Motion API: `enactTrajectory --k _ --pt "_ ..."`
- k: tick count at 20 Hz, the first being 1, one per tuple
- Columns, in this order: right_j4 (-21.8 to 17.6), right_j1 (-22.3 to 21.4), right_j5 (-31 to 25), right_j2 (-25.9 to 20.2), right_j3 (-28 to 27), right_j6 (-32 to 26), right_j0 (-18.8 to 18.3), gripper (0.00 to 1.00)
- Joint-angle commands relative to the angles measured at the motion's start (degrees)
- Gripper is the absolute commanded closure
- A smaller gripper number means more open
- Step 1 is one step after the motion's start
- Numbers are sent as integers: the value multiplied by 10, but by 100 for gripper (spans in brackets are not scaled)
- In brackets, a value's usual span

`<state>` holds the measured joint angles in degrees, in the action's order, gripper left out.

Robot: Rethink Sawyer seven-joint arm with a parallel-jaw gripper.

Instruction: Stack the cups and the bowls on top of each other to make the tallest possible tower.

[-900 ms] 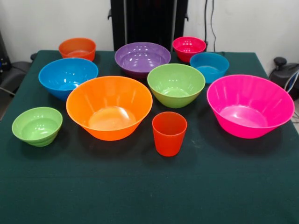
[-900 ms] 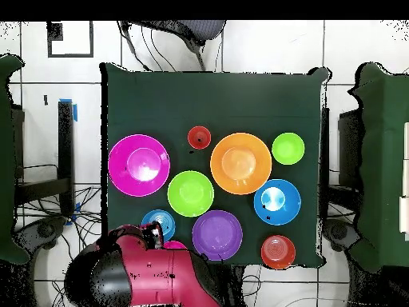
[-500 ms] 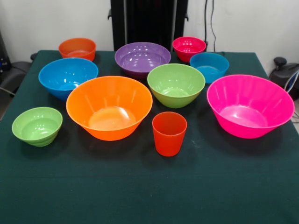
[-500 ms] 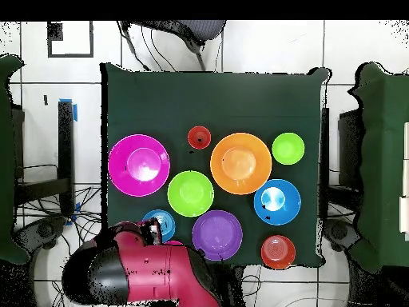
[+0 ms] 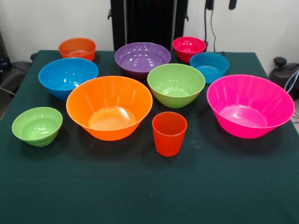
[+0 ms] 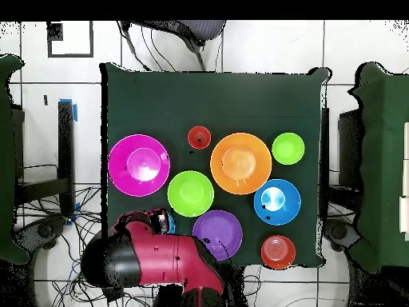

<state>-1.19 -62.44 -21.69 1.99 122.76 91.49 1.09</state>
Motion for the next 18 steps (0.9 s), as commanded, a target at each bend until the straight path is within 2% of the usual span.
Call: enactTrajectory --k 1,8,11,14,18 --pt "-44 110 75 5 -16 89 -9 0" --pt "-33 188 126 17 -55 85 -7 0" --pt "-28 216 122 33 -84 82 6 0" --pt "-24 247 150 41 -97 86 14 0" --pt "-14 262 141 55 -114 91 35 0"
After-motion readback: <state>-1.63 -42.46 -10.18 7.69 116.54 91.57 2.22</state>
